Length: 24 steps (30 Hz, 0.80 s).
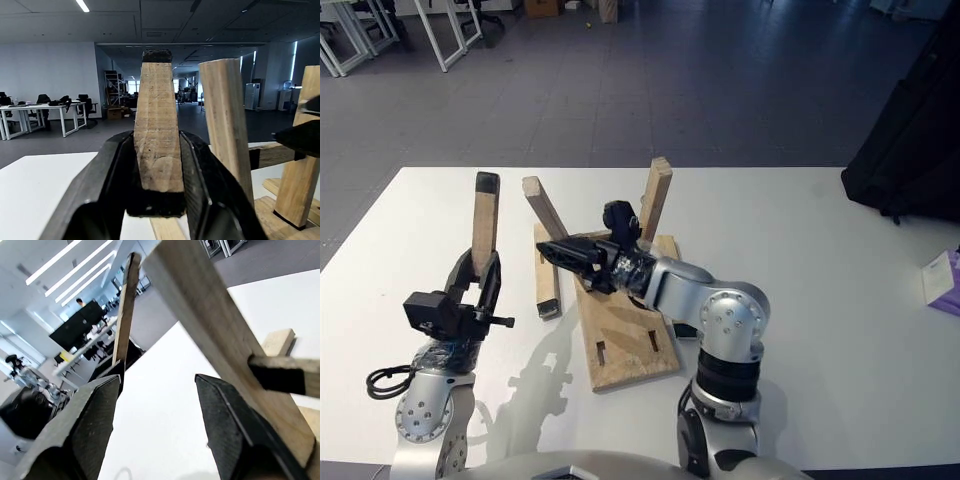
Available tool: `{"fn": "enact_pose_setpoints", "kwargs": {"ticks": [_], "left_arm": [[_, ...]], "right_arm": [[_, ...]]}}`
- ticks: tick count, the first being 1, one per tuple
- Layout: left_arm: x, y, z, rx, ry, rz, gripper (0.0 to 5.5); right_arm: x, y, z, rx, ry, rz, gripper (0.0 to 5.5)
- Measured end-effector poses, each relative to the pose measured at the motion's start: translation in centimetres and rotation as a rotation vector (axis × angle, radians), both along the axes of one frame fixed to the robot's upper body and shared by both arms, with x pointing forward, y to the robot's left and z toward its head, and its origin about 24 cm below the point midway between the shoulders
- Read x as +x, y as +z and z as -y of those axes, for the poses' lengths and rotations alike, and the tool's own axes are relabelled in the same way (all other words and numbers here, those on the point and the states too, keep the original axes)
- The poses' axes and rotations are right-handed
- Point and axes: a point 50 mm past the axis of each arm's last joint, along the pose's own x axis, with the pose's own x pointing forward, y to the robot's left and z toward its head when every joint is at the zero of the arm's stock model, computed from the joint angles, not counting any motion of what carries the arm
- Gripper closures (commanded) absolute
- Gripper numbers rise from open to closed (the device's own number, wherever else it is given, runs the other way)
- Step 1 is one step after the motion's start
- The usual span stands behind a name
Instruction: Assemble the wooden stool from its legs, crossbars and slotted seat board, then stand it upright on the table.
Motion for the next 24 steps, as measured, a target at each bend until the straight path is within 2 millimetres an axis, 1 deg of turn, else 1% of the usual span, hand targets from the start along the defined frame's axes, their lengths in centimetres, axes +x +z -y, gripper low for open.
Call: {"fn": "enact_pose_setpoints", "kwargs": {"ticks": [2, 4, 10, 13, 17, 18, 22, 24], "left_arm": [[0.6, 0.7, 0.2, 0.032, -0.045, 0.036, 4.18], [1.0, 1.3, 0.5, 0.054, -0.085, 0.064, 4.18], [0.9, 1.1, 2.1, 0.064, -0.212, 0.058, 4.18], [0.8, 0.9, 2.9, 0.057, -0.263, 0.049, 4.18], [1.0, 0.8, 3.4, 0.048, -0.299, 0.042, 4.18], [1.0, 0.7, 3.4, 0.048, -0.299, 0.038, 4.18], [1.0, 0.6, 3.4, 0.047, -0.296, 0.025, 4.18], [1.1, 0.6, 3.3, 0.051, -0.293, 0.012, 4.18]], "right_arm": [[0.4, 0.7, -0.5, 0.040, 0.020, -0.008, 2.73], [1.0, 0.9, -0.2, 0.056, 0.007, -0.027, 2.73], [2.2, 2.7, -0.5, 0.135, 0.036, -0.026, 2.73], [2.6, 4.0, -0.5, 0.212, 0.052, -0.012, 2.73], [3.1, 6.1, -0.7, 0.294, 0.062, 0.013, 3.49], [3.1, 6.2, -0.7, 0.301, 0.062, 0.012, 3.60], [2.9, 6.2, -1.4, 0.291, 0.087, -0.002, 4.49], [2.8, 6.1, -1.7, 0.252, 0.082, 0.013, 4.66]]}}
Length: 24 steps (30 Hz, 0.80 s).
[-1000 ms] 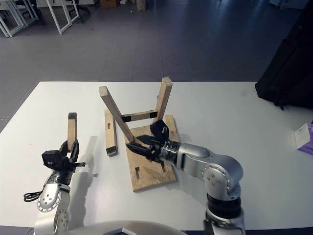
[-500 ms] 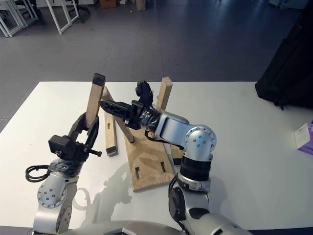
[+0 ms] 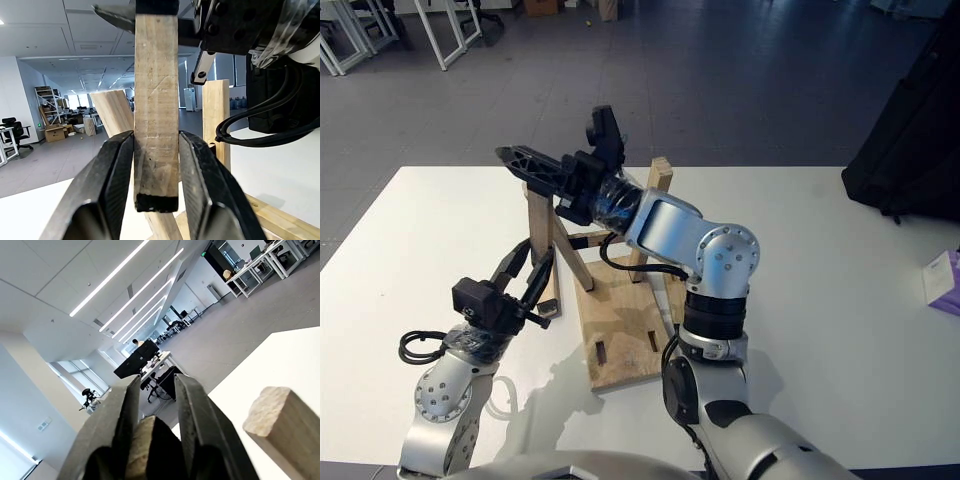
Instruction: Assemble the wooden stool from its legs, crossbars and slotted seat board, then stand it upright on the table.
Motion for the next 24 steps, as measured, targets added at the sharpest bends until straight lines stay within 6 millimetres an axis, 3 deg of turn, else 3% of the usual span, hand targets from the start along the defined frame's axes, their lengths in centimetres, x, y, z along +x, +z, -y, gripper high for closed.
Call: {"fn": "enact_pose_setpoints", "kwargs": {"ticks": [2, 4, 6, 10, 14, 20, 24], "left_arm": [[0.1, -0.2, 0.0, 0.009, -0.002, -0.030, 4.18], [0.1, -0.4, 0.0, 0.015, -0.004, -0.053, 4.18], [0.3, 0.9, 0.3, 0.004, -0.015, 0.016, 4.18], [0.4, 0.7, 0.3, 0.006, -0.015, -0.005, 4.18], [0.2, 0.5, 0.4, 0.007, -0.018, -0.017, 4.18], [-0.1, 0.7, 0.5, -0.002, -0.026, 0.010, 4.18], [-0.1, 0.6, 0.5, -0.004, -0.025, 0.008, 4.18]], "right_arm": [[0.1, -0.3, 0.2, -0.069, -0.032, 0.041, 4.71], [0.0, -0.7, 0.2, -0.149, -0.059, 0.104, 4.33], [-0.1, -3.2, -0.2, -0.302, -0.055, 0.105, 3.93], [0.2, -3.7, -0.3, -0.365, -0.086, 0.165, 3.36], [0.5, -3.7, -0.2, -0.341, -0.105, 0.151, 4.03], [0.9, -1.9, 0.6, -0.146, -0.126, 0.048, 5.02], [0.7, -1.7, 0.5, -0.127, -0.109, 0.023, 5.10]]}}
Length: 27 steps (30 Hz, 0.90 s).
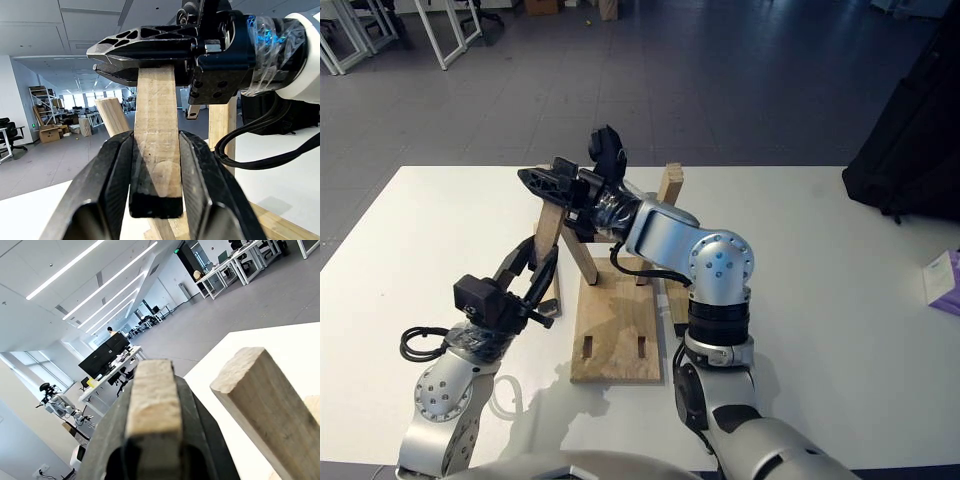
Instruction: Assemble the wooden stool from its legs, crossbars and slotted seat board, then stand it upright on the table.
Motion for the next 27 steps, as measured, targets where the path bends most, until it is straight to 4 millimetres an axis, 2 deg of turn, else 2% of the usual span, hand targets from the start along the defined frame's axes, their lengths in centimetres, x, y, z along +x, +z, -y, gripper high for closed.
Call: {"fn": "enact_pose_setpoints", "kwargs": {"ticks": [3, 4, 6, 9, 13, 15, 18, 21, 24, 27], "left_arm": [[0.0, 0.0, 0.0, 0.000, -0.001, -0.001, 4.18], [0.0, 0.0, 0.0, 0.000, -0.001, -0.003, 3.81], [0.0, -0.1, 0.1, -0.031, -0.024, -0.033, 3.55], [0.0, -0.2, -0.1, -0.034, -0.061, -0.061, 3.00], [-0.2, -2.0, -0.9, -0.013, -0.055, -0.156, 2.40], [-0.3, -2.8, -1.2, -0.013, -0.035, -0.194, 2.10], [0.1, -3.4, -2.4, -0.015, 0.101, -0.217, 2.06], [0.5, -4.1, -3.3, -0.042, 0.253, -0.266, 2.06], [0.8, -6.1, -5.0, -0.043, 0.451, -0.386, 2.06], [1.2, -6.8, -5.6, -0.014, 0.518, -0.427, 2.06]], "right_arm": [[-0.1, 0.0, 0.0, -0.005, -0.002, -0.003, 5.10], [-0.1, 0.0, 0.0, -0.010, -0.002, 0.000, 5.10], [-0.1, 0.0, 0.2, -0.032, -0.016, 0.015, 5.10], [0.5, 0.1, 1.7, -0.061, -0.083, 0.032, 5.10], [0.6, 0.7, 5.6, -0.053, -0.221, 0.060, 5.10], [-0.7, 0.8, 7.7, -0.043, -0.252, 0.076, 5.10], [-4.8, -0.8, 11.0, -0.148, -0.165, 0.077, 5.10], [-5.6, -1.8, 14.4, -0.305, -0.235, 0.041, 5.10], [-3.6, -3.4, 15.9, -0.492, -0.484, 0.054, 5.10], [-1.6, -5.6, 15.4, -0.592, -0.701, 0.098, 5.10]]}}
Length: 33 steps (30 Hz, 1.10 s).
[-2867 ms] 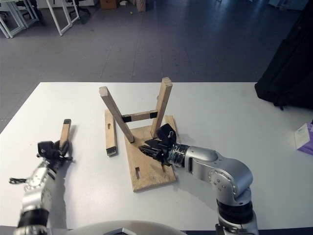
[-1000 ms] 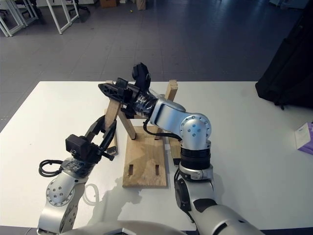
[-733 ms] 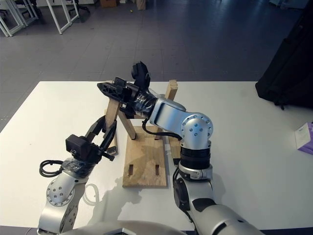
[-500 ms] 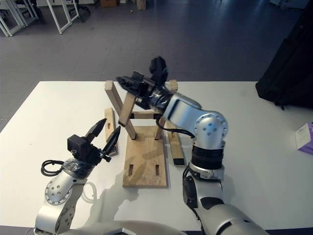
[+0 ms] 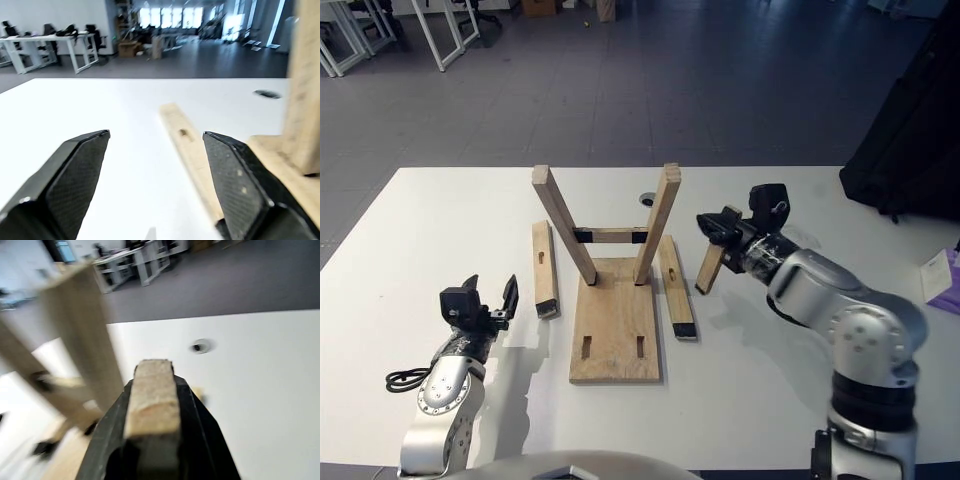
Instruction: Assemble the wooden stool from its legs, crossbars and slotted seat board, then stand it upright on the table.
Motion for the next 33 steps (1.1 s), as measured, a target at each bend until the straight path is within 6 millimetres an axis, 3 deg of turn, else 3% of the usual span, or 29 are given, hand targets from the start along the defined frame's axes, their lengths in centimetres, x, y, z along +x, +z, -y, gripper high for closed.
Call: {"fn": "enact_pose_setpoints", "kwargs": {"ticks": [5, 9, 19, 33], "left_arm": [[0.4, -0.7, 0.4, 0.008, 0.013, -0.041, 2.06], [0.4, -1.0, 0.6, 0.009, 0.014, -0.054, 2.06], [0.3, -1.1, 0.5, 0.008, 0.019, -0.063, 2.06], [0.8, -0.9, 0.6, 0.009, 0.010, -0.053, 2.06]], "right_arm": [[1.9, -3.2, -3.1, 0.060, -0.097, 0.047, 5.10], [3.2, -3.5, -4.6, 0.062, -0.136, 0.100, 5.10], [3.9, -6.1, -3.9, 0.006, -0.213, 0.088, 5.10], [3.6, -6.3, -4.5, 0.010, -0.215, 0.102, 5.10]]}}
